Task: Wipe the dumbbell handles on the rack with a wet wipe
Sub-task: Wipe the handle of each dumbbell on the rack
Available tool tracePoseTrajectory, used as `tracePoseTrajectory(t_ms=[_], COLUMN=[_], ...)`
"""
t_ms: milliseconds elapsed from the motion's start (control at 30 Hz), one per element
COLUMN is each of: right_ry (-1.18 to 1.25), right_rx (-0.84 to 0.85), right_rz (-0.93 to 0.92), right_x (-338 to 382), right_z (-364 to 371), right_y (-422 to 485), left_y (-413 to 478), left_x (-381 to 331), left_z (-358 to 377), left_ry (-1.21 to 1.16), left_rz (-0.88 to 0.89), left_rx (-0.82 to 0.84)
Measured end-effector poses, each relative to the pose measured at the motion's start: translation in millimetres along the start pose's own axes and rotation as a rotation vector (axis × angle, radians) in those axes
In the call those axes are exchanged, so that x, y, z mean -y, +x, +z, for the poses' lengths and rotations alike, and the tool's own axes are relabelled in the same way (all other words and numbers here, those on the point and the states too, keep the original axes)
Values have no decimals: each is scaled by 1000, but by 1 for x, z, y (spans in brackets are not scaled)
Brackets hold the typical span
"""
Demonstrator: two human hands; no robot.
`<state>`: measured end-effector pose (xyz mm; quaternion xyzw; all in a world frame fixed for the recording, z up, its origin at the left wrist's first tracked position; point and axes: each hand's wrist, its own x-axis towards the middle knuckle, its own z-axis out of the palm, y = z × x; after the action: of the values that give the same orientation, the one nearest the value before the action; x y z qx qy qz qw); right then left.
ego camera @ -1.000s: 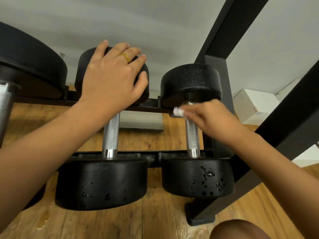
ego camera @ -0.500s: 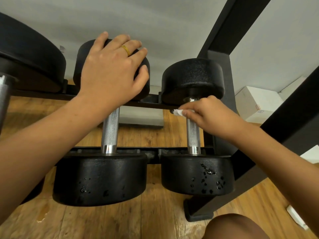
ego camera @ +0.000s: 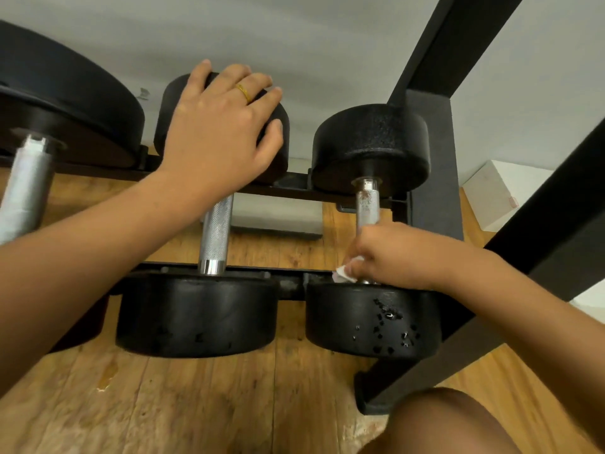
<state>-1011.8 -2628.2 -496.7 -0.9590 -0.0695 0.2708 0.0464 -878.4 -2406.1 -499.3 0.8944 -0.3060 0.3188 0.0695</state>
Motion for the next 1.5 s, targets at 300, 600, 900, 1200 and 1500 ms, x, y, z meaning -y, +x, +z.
tracePoseTrajectory(t_ms=[300, 600, 900, 1200, 1500], right_ry=[28, 134, 150, 379, 415], right_rx=[-524, -300, -194, -996, -991], right_rz=[69, 213, 308, 355, 440], right_x=[-5, 4, 19, 34, 28], right_z=[-34, -14, -2, 41, 97], right_y=[26, 7, -14, -87, -126], left_y=[-2, -4, -4, -1, -96], left_x=[2, 11, 13, 13, -39], left_z=[-3, 3, -2, -4, -72], left_ry=[17, -35, -137, -117, -497], left_rz=[17, 80, 81, 75, 79], left_rx=[32, 44, 89, 79, 267])
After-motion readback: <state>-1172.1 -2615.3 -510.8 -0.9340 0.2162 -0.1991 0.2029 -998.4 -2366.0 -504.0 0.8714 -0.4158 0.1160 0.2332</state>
